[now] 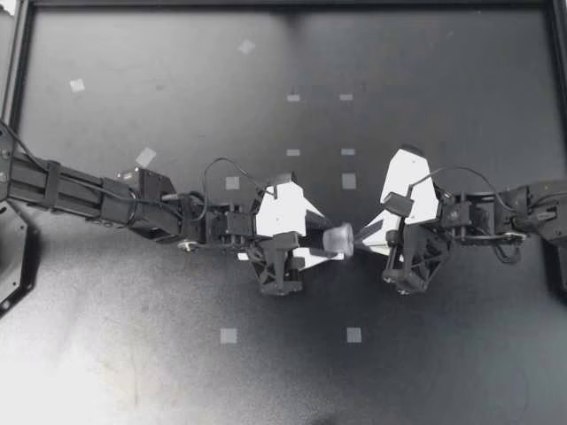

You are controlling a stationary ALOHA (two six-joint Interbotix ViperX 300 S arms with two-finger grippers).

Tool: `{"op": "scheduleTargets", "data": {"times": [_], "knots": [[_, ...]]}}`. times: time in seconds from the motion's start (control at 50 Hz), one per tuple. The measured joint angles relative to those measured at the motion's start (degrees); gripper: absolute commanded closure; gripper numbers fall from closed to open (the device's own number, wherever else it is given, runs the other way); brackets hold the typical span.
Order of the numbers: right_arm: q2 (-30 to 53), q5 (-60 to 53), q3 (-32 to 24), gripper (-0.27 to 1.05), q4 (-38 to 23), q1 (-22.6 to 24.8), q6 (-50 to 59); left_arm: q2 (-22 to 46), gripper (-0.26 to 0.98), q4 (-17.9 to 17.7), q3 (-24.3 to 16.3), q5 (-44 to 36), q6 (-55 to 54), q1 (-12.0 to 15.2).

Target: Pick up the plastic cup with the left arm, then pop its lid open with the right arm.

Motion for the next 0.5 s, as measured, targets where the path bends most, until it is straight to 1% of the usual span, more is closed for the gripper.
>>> {"op": "scheduleTargets", "data": {"times": [0.28,0.36,0.5], "knots": [[-1.14,0.0,0.35,0.94,0.0,0.0,0.0,-0.44,0.37,0.0,0.18,0.35,0.09,0.0],[-2.11,0.0,0.7,0.94,0.0,0.0,0.09,-0.79,0.39,0.0,0.35,0.53,0.18,0.0],[-4.66,0.18,1.85,0.94,0.0,0.0,0.44,-1.67,0.47,0.0,0.79,0.62,0.09,0.0]]}}
